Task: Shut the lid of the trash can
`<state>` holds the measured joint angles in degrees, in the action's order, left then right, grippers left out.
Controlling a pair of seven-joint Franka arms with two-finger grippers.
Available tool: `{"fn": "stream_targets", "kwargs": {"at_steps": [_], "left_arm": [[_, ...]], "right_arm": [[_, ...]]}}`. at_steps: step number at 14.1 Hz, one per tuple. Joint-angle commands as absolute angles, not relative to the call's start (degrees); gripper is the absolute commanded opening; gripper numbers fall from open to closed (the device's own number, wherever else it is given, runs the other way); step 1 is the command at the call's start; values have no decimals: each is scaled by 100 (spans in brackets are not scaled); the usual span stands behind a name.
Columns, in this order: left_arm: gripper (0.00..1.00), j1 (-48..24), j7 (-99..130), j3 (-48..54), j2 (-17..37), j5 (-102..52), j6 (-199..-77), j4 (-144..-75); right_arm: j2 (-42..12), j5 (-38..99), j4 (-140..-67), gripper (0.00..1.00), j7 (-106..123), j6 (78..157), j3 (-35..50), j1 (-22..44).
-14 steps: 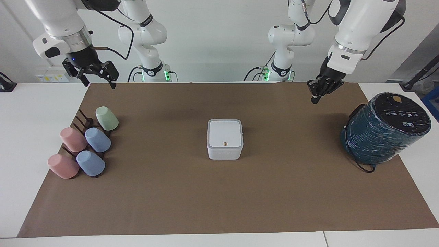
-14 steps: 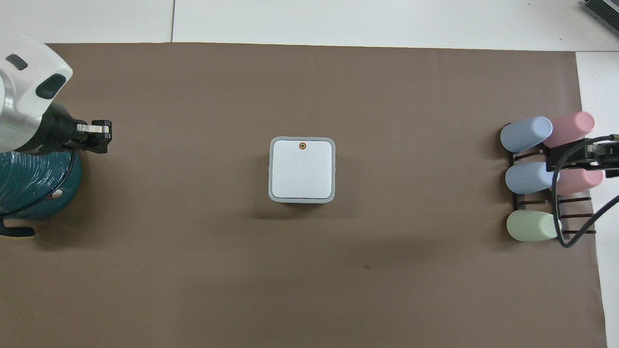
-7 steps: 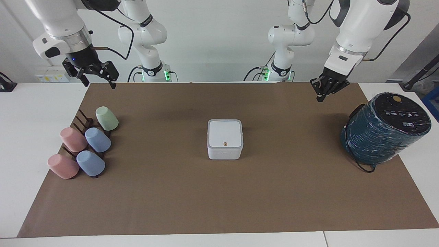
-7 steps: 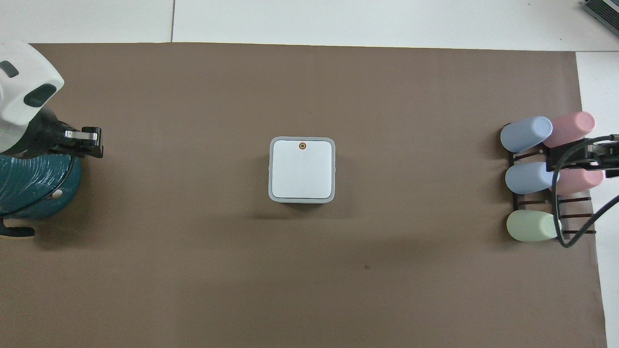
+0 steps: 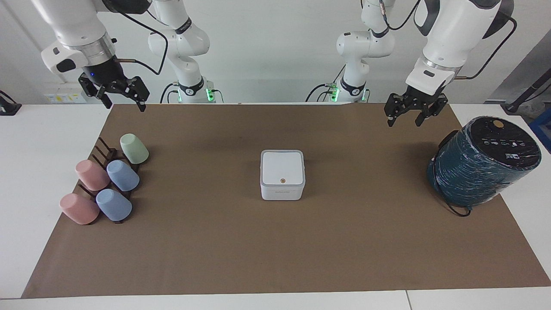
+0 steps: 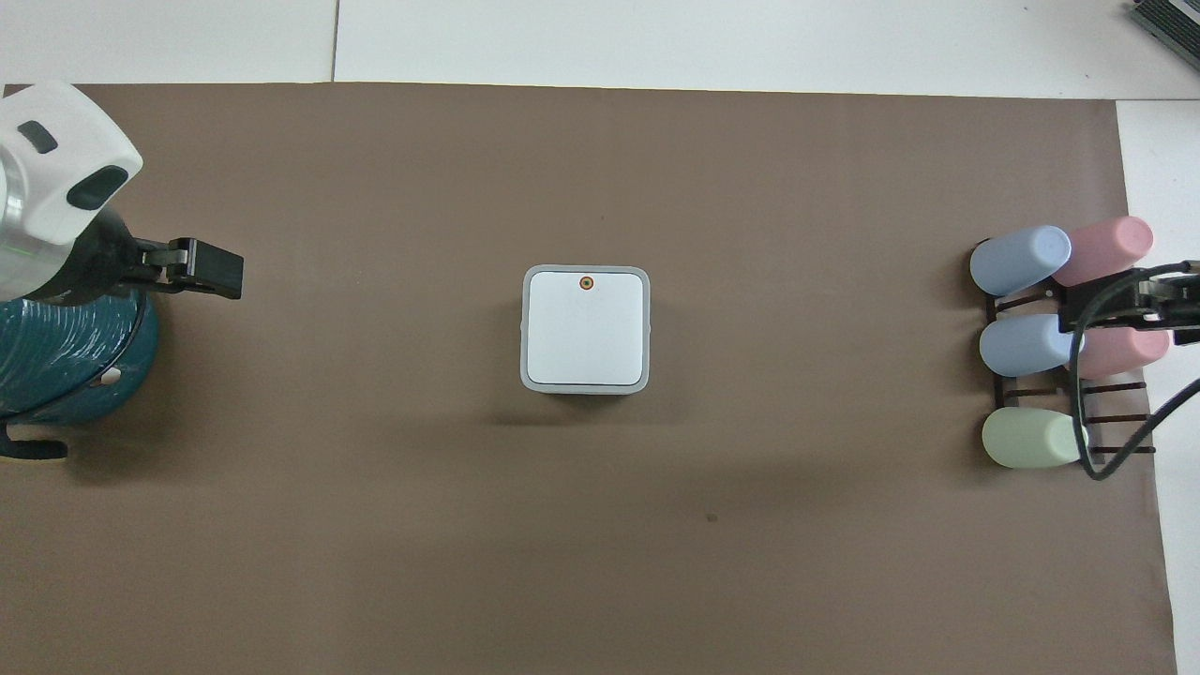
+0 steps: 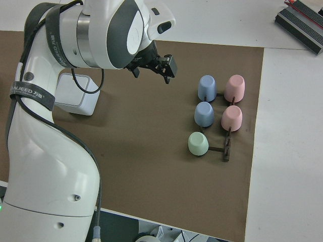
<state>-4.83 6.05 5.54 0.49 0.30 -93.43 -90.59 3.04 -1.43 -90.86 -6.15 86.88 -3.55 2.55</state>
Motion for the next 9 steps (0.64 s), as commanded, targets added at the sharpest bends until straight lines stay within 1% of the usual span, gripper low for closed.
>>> {"fn": "stream_targets", "kwargs": {"at_steps": [1, 9], "left_arm": [[100, -466, 536, 563, -150, 97, -9475, -9290], [100, -475, 571, 598, -158, 70, -9396, -9220]], "right_arm": [[387, -44, -9158, 100, -466, 8701, -334, 202], [387, -44, -9158, 100, -466, 8701, -334, 202]]}}
